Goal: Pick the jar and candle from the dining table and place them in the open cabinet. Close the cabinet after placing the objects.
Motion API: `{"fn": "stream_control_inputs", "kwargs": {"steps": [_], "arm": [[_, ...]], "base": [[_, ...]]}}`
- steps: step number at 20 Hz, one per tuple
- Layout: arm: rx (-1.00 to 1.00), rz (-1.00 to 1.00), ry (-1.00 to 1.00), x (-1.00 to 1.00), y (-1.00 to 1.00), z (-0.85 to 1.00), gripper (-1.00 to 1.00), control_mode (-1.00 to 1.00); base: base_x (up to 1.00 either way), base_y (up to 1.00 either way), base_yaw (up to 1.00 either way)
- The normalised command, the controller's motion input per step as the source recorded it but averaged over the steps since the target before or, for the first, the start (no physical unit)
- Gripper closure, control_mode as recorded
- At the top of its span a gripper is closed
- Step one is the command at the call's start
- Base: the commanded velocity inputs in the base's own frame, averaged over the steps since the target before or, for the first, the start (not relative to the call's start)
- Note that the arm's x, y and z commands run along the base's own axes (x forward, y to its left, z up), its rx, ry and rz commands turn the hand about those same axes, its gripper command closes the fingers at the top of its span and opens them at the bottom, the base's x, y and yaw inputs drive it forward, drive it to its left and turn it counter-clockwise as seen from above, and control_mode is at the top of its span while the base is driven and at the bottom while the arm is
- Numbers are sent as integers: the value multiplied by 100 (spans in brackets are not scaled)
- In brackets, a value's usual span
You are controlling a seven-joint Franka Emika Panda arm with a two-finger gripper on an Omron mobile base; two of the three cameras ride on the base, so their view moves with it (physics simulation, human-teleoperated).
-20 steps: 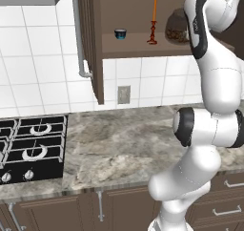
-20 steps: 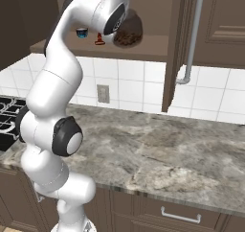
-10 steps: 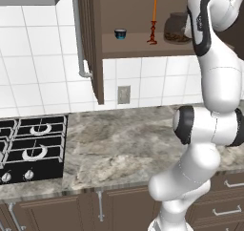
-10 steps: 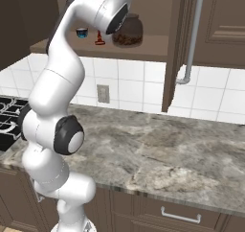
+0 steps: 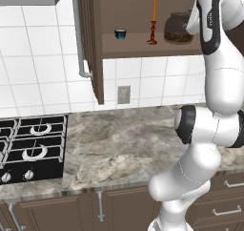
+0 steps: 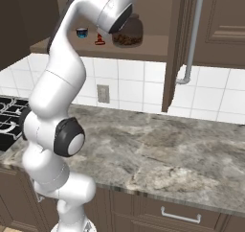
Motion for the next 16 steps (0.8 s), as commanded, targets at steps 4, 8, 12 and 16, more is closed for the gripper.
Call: {"fn": "stream_control_inputs", "kwargs": {"steps": [4, 8, 12, 16], "arm": [[14, 0, 0, -39, 5, 0, -100, -100], [15, 0, 0, -37, 10, 0, -100, -100], [7, 0, 5, -38, 18, -3, -100, -100], [0, 0, 1, -44, 20, -17, -100, -100]], "base": [[0, 0, 0], [0, 0, 0], [0, 0, 0], [0, 0, 0]]}}
